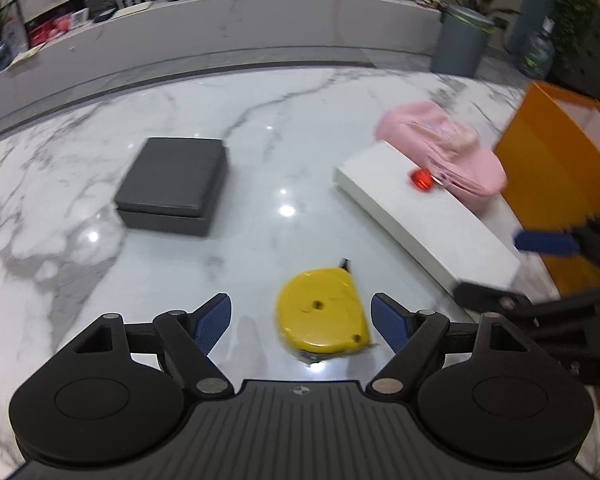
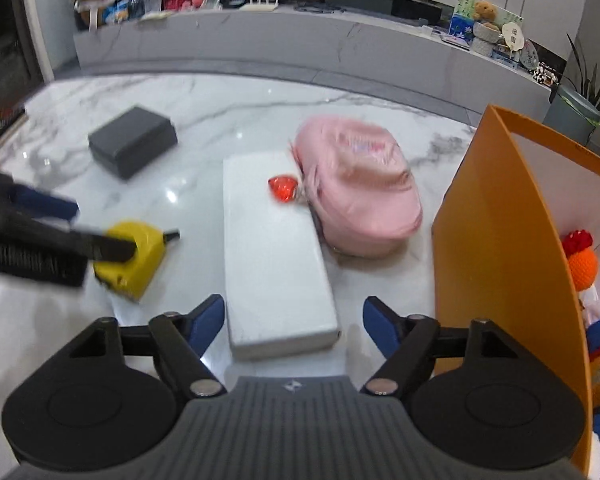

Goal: Organize objects
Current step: 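Move the left tool to the yellow tape measure while the right tool approaches the long white box, then close the left tool on the tape measure while the right tool grasps the white box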

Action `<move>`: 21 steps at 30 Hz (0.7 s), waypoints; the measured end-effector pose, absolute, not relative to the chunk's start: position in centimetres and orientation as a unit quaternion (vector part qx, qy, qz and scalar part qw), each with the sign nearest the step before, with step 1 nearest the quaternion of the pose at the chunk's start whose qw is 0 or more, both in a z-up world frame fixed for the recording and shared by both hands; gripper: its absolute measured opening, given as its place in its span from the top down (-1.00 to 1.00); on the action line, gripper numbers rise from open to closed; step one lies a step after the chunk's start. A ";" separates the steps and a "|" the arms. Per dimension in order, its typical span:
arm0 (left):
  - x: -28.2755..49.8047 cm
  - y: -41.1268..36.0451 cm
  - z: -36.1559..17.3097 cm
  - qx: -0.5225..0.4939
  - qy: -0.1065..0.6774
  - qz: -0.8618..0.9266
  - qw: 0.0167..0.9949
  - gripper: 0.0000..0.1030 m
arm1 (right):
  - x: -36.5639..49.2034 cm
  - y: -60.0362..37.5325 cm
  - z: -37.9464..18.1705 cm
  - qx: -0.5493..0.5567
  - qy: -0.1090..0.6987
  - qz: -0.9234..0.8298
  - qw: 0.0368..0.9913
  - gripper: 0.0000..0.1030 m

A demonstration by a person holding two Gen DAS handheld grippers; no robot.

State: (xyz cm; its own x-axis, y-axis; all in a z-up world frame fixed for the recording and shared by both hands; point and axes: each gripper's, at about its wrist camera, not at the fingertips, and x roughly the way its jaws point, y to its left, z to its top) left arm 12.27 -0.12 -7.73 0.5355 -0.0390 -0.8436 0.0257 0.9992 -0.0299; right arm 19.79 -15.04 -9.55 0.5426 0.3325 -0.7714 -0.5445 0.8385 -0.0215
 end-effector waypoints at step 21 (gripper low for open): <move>11.8 -1.0 -9.1 0.038 0.497 -0.080 0.863 -0.22 | 21.2 -13.5 -11.7 -0.146 0.386 0.284 0.866 -0.24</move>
State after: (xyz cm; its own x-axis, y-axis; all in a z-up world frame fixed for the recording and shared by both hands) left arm 11.83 -0.95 -9.10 0.4941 -0.1011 -0.8635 0.1761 0.9843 -0.0145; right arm 21.17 -13.49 -11.75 0.5412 0.3789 -0.7507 -0.6040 0.7963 -0.0335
